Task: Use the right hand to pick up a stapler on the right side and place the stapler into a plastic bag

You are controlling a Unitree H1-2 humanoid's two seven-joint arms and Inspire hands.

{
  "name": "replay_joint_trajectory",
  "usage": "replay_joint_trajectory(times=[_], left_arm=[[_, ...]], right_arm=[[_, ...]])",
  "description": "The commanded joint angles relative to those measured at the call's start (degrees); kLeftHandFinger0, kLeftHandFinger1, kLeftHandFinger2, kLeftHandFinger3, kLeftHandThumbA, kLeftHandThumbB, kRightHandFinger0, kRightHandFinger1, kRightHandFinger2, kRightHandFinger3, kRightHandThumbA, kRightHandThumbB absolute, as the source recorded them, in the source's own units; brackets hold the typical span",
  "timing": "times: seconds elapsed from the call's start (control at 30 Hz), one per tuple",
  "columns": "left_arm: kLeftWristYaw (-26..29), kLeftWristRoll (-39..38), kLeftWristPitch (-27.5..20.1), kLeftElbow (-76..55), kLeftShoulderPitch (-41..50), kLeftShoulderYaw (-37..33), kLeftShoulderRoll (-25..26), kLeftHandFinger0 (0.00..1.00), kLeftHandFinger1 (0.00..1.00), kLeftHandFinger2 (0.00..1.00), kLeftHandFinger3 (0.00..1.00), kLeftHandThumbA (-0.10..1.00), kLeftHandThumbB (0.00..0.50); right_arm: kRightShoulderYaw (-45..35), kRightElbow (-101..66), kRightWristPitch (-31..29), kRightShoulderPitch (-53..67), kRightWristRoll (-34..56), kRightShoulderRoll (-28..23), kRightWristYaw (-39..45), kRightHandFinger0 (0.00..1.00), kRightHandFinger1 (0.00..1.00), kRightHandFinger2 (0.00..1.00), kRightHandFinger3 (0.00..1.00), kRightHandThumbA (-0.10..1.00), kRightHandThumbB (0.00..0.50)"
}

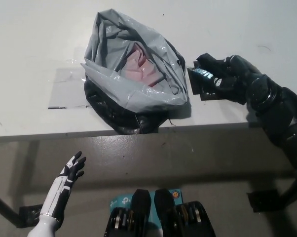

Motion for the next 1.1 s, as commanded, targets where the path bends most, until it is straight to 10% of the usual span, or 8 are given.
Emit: replay_joint_trajectory(times=[0.0, 0.37, 0.4, 0.5, 0.57, 0.77, 1.07], left_arm=[[-0.5, -0.1, -1.4, -1.9, 0.1, 0.0, 0.8, 1.0, 1.0, 1.0, 1.0, 1.0, 0.244], [-0.4, 0.7, -1.6, -1.7, 0.1, -0.1, 1.1, 1.0, 1.0, 1.0, 1.0, 1.0, 0.23], [-0.6, 0.4, -1.5, -1.6, 0.1, -0.1, 1.1, 1.0, 1.0, 1.0, 1.0, 1.0, 0.228], [-0.6, 0.5, -1.9, -1.4, 0.3, -0.1, 1.0, 1.0, 1.0, 1.0, 1.0, 1.0, 0.225], [-0.5, 0.6, -2.0, -1.4, 0.4, -0.2, 1.0, 1.0, 1.0, 1.0, 1.0, 1.0, 0.246], [-0.2, 1.3, -2.4, -1.2, 0.3, -0.2, 1.3, 1.0, 1.0, 1.0, 1.0, 1.0, 0.284], [-0.4, 1.5, -2.4, -1.1, 0.2, -0.2, 1.5, 1.0, 1.0, 1.0, 1.0, 1.0, 0.279]], right_arm=[[-3.6, -3.7, 0.4, -5.4, 2.2, -0.3, -2.7, 0.12, 0.53, 0.78, 0.63, 0.14, 0.202], [-10.4, -17.6, 4.6, -11.1, 4.9, 1.0, 0.5, 0.01, 0.35, 0.63, 0.46, 0.09, 0.206], [-10.3, -19.9, 5.1, -12.5, 4.6, 1.7, 0.8, 0.18, 0.58, 0.84, 0.53, 0.09, 0.21], [-9.0, -23.1, 8.2, -13.8, 2.8, 2.5, 1.2, 0.12, 0.3, 0.36, 0.33, 0.17, 0.21], [-8.5, -24.8, 9.2, -14.9, 2.7, 3.5, 1.8, 0.0, 0.1, 0.28, 0.29, 0.17, 0.198], [-6.9, -25.9, 9.3, -16.7, 1.9, 7.0, 2.5, 0.0, 0.29, 0.6, 0.48, 0.14, 0.196], [-3.4, -20.0, 7.6, -16.3, 0.2, 13.9, -0.2, 0.0, 0.2, 0.47, 0.31, 0.14, 0.215]])
